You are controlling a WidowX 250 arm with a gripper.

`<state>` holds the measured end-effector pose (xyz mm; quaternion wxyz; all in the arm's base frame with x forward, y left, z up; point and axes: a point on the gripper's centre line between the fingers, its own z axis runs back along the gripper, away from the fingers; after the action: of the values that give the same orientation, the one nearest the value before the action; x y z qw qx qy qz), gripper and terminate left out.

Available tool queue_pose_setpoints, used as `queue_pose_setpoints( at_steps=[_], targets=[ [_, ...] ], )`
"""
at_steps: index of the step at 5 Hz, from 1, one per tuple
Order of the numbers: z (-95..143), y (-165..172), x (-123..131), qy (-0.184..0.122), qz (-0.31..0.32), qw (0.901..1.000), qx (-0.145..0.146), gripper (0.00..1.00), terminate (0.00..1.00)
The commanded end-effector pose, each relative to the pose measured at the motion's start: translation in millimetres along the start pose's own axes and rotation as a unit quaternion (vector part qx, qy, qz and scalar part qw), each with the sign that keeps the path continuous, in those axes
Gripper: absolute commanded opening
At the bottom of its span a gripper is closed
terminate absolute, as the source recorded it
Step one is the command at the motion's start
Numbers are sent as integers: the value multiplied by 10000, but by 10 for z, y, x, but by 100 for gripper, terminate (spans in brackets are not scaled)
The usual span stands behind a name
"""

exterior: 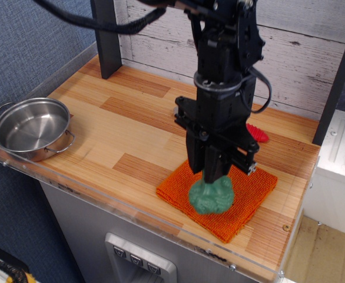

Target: Put the broccoli on the orange rag.

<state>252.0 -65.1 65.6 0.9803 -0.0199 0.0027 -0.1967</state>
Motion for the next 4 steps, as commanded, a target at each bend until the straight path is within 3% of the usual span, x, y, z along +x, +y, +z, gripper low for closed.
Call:
queue_pose_setpoints(
  at_steps=[1,2,4],
  targets=[
    [53,11,-68,-243,140,9996,19,100,0],
    [43,37,-49,-163,152,9997,37,100,0],
    [235,141,15,-291,407,9987,71,100,0]
  ],
)
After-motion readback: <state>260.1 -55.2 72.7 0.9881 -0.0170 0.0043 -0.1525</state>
